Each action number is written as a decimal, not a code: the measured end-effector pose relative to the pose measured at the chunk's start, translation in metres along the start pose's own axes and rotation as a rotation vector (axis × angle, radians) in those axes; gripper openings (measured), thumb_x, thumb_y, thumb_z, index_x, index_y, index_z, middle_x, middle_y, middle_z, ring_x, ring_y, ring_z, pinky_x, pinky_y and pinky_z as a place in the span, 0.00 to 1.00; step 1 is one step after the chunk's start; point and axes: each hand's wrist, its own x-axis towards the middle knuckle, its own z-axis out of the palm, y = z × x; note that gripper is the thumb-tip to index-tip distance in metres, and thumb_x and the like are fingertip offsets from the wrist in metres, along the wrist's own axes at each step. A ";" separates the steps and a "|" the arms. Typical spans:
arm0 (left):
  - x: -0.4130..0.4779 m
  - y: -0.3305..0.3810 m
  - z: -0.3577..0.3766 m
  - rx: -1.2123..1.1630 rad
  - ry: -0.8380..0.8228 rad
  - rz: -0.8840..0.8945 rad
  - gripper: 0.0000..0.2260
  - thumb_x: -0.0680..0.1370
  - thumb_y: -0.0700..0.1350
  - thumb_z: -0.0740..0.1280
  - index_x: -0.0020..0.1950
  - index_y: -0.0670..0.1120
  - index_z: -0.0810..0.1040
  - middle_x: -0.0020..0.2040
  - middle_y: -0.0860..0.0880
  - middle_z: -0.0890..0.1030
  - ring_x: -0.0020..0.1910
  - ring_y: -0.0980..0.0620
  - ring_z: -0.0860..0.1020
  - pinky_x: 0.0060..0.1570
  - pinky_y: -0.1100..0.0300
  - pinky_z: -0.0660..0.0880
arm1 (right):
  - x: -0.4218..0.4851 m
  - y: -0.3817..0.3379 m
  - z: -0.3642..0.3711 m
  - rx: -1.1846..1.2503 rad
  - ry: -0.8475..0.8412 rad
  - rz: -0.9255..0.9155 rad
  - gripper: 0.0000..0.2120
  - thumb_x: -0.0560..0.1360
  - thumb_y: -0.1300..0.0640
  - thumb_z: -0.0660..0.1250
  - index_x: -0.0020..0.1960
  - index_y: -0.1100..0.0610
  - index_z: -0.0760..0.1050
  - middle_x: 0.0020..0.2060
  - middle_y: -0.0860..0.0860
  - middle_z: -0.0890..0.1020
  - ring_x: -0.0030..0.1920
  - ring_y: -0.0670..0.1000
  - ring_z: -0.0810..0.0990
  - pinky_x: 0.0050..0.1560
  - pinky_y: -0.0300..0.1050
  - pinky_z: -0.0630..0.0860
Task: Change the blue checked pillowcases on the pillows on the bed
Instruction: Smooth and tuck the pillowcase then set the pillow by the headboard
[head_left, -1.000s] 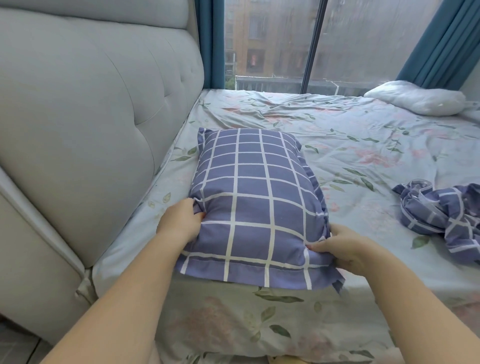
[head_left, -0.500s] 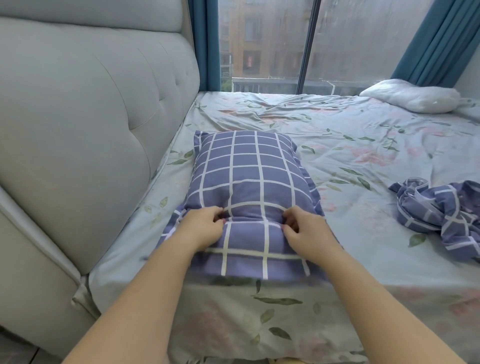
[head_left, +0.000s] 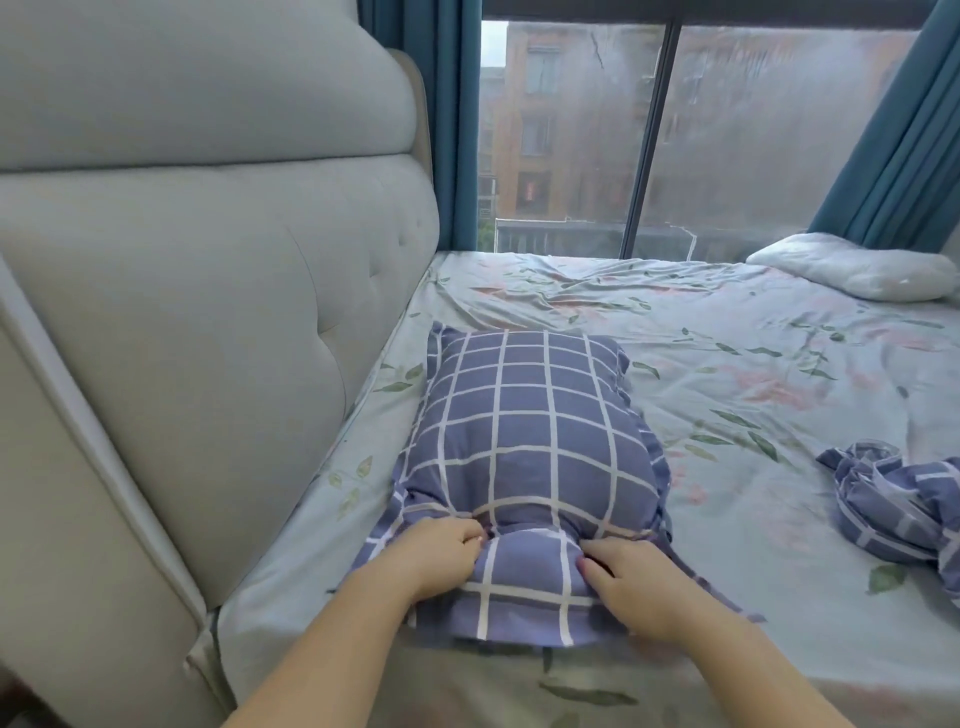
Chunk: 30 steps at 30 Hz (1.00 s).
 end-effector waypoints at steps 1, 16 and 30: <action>0.004 0.002 0.001 -0.028 -0.001 -0.004 0.17 0.85 0.48 0.51 0.70 0.49 0.73 0.71 0.46 0.73 0.69 0.46 0.70 0.63 0.57 0.66 | 0.004 -0.001 0.003 0.001 0.004 -0.001 0.14 0.83 0.49 0.52 0.59 0.51 0.74 0.61 0.52 0.79 0.61 0.56 0.76 0.60 0.49 0.70; 0.023 0.020 0.009 0.104 0.033 -0.095 0.20 0.86 0.46 0.47 0.74 0.40 0.68 0.73 0.39 0.69 0.69 0.39 0.69 0.67 0.47 0.66 | 0.020 -0.005 0.007 -0.066 -0.035 0.122 0.19 0.83 0.47 0.48 0.57 0.55 0.74 0.54 0.57 0.80 0.55 0.60 0.78 0.56 0.53 0.74; -0.003 0.024 -0.006 -0.279 0.570 0.220 0.17 0.83 0.50 0.60 0.40 0.45 0.82 0.43 0.51 0.80 0.44 0.52 0.77 0.49 0.53 0.73 | 0.008 -0.024 -0.011 -0.044 0.587 -0.001 0.09 0.76 0.52 0.64 0.39 0.54 0.75 0.36 0.51 0.81 0.40 0.55 0.78 0.37 0.45 0.70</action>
